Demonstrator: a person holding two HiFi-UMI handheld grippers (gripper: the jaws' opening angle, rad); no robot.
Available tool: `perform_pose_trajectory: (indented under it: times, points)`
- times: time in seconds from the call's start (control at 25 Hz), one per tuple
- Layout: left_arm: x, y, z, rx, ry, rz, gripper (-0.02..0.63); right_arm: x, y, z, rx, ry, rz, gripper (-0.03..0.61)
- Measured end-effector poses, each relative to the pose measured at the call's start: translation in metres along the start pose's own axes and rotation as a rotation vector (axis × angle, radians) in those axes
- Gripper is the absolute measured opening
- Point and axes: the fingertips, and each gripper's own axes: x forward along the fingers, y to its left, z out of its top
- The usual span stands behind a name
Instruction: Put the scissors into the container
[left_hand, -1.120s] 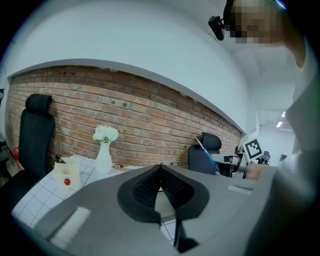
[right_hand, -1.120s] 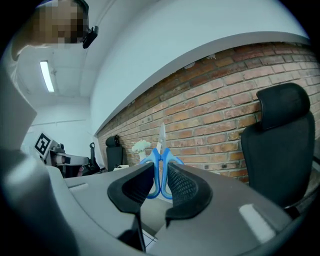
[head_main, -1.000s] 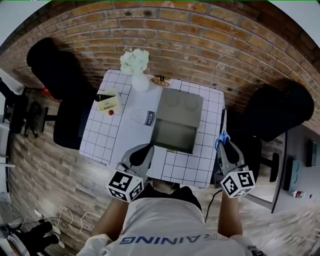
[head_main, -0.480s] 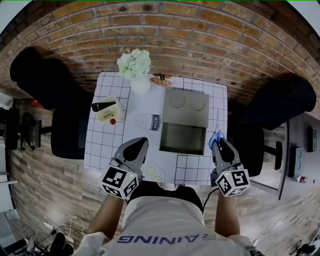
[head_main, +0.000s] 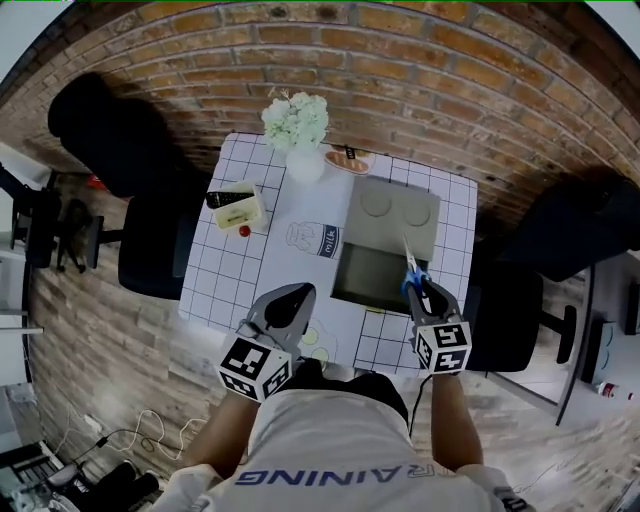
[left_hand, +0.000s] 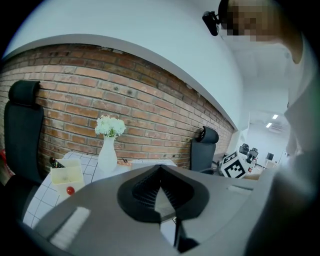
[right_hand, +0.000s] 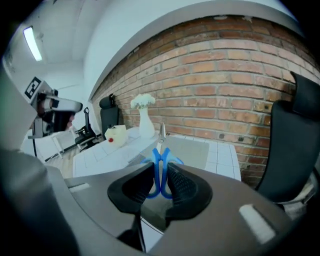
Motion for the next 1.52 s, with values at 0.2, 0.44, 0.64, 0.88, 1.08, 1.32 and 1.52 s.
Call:
perform_pose_trajectory:
  times: [0.2, 0.44, 0.64, 0.88, 1.08, 1.32, 1.52]
  points:
    - [-0.014, 0.000, -0.012, -0.022, 0.009, 0.050, 0.000, 0.033, 0.010, -0.049, -0.059, 0.157, 0.052, 0.104]
    - [-0.025, 0.000, -0.017, -0.039, 0.002, 0.098, 0.000, 0.053, 0.021, -0.081, -0.153, 0.290, 0.111, 0.104]
    - [-0.034, 0.004, -0.021, -0.056, -0.001, 0.132, 0.000, 0.064, 0.015, -0.095, -0.177, 0.370, 0.099, 0.104]
    - [-0.035, 0.003, -0.021, -0.062, -0.011, 0.138, 0.000, 0.074, 0.005, -0.093, -0.169, 0.398, 0.064, 0.104]
    - [-0.035, 0.003, -0.022, -0.062, -0.011, 0.136, 0.000, 0.079, 0.006, -0.095, -0.195, 0.431, 0.057, 0.106]
    - [-0.038, 0.011, -0.016, -0.064, -0.028, 0.146, 0.000, 0.080, 0.004, -0.099, -0.196, 0.443, 0.047, 0.109]
    - [-0.044, 0.021, -0.013, -0.075, -0.039, 0.161, 0.000, 0.076, 0.002, -0.089, -0.178, 0.410, 0.044, 0.123]
